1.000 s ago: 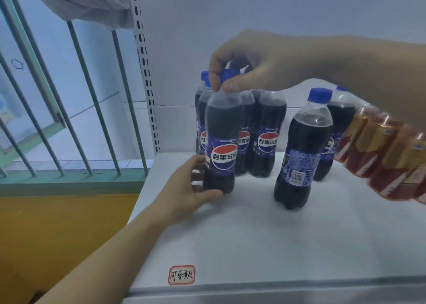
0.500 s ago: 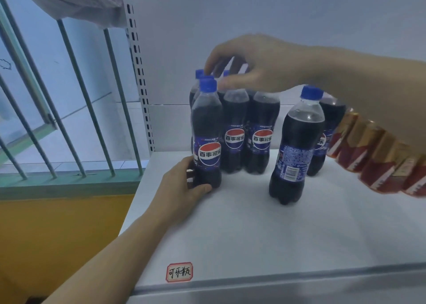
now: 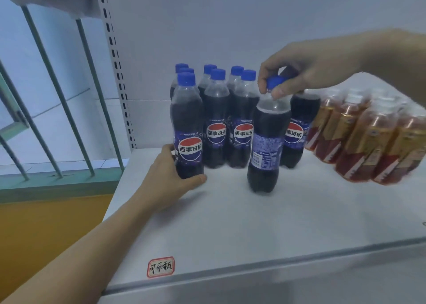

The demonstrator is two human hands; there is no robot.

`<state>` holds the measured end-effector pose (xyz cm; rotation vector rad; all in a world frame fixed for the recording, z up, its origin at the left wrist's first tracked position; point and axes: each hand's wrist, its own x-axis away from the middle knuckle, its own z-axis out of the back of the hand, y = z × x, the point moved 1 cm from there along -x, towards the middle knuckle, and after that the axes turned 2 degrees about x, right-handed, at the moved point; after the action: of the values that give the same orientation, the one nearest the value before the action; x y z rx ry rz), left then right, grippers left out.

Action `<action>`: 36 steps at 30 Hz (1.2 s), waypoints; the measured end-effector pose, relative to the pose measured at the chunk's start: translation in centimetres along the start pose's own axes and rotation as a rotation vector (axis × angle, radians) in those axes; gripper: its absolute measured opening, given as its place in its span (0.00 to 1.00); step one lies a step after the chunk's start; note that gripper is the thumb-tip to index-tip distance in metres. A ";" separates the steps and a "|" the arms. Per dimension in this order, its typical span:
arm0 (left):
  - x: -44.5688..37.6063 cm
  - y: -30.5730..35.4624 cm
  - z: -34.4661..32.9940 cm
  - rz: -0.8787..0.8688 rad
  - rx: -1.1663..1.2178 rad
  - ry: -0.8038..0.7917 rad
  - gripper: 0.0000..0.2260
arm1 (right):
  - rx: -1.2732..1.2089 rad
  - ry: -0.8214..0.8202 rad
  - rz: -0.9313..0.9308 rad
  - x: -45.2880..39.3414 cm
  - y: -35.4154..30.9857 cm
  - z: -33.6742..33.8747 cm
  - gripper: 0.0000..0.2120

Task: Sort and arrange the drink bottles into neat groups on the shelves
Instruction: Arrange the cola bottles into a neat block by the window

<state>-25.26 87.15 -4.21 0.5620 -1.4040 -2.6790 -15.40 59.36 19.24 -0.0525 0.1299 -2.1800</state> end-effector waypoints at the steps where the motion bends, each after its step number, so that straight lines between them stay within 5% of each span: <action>1: -0.3 0.1 0.0 0.005 -0.017 -0.004 0.36 | 0.045 0.023 -0.001 -0.4 -0.5 -0.1 0.03; 15: 0.6 -1.4 -0.9 -0.038 0.178 0.062 0.30 | 0.278 0.355 0.072 -6.8 -4.4 -4.1 0.12; 25: 0.5 -1.5 -0.9 -0.022 0.164 0.075 0.31 | 0.196 0.644 -0.145 -8.7 -4.0 -6.7 0.19; 30: 0.5 -1.6 -1.0 -0.017 0.166 0.070 0.31 | 0.087 0.523 -0.090 -7.9 -4.3 -5.9 0.21; 33: 0.4 -1.6 -0.9 -0.018 0.163 0.069 0.32 | 0.095 0.320 0.039 -6.5 -4.1 -4.4 0.10; 36: 0.4 -1.6 -0.8 -0.018 0.165 0.071 0.33 | 0.053 0.345 0.053 -6.1 -3.6 -4.0 0.05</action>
<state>-25.16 87.35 -6.08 0.6789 -1.6165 -2.5445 -15.19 66.68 15.72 0.3545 0.2659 -2.1214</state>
